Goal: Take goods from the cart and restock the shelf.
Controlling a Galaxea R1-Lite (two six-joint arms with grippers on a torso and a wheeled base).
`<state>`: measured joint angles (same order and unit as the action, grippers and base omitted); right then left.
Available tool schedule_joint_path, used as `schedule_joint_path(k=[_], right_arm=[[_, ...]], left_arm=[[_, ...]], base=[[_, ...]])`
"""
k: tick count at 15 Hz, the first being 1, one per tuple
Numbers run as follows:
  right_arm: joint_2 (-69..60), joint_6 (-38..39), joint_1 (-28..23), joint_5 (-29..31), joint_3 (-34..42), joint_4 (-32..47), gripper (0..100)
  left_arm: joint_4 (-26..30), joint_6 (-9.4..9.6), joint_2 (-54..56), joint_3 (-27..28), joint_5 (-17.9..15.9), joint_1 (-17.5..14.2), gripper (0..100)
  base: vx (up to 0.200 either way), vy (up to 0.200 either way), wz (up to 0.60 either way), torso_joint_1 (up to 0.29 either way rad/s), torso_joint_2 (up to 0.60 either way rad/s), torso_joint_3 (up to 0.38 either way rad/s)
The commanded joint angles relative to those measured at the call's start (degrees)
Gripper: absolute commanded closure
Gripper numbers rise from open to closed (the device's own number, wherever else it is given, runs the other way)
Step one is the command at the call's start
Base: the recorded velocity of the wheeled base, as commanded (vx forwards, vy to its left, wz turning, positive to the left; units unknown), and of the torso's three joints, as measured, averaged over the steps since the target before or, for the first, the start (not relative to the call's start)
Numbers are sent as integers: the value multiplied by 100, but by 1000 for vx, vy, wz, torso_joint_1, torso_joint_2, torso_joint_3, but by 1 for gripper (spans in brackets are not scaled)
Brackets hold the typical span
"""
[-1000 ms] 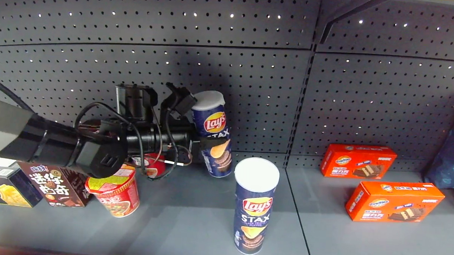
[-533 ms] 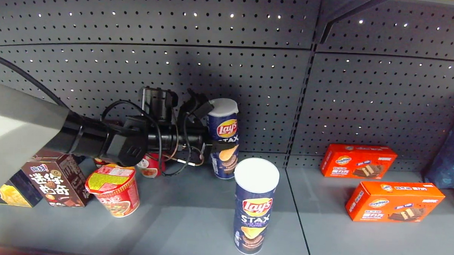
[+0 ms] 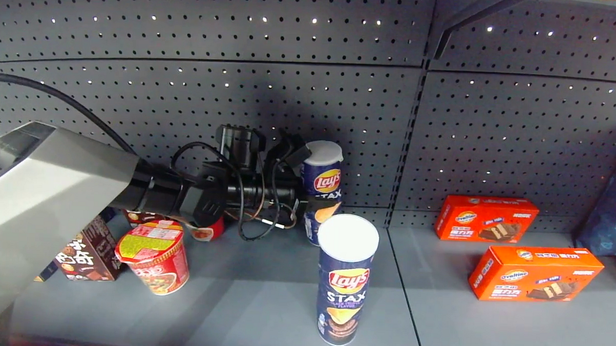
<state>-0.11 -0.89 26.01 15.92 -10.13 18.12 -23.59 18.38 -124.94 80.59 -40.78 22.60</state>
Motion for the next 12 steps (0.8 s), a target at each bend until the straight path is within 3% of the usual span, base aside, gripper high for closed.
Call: schedule_joint_path(k=[1, 10, 11, 12], right_arm=[[11, -8, 0, -1, 2, -1, 0], [11, 1, 0, 8, 2, -1, 0], [11, 1, 0, 8, 2, -1, 0], [11, 1, 0, 8, 2, -1, 0]], left_arm=[[-5, -1, -136, 97, 0, 7, 100], [3, 7, -452, 413, 8, 16, 100], [3, 7, -452, 413, 8, 16, 0], [3, 7, -452, 405, 17, 16, 0]], base=[[0, 0, 0, 0, 0, 0], [0, 0, 0, 0, 0, 0], [0, 0, 0, 0, 0, 0], [0, 0, 0, 0, 0, 0]])
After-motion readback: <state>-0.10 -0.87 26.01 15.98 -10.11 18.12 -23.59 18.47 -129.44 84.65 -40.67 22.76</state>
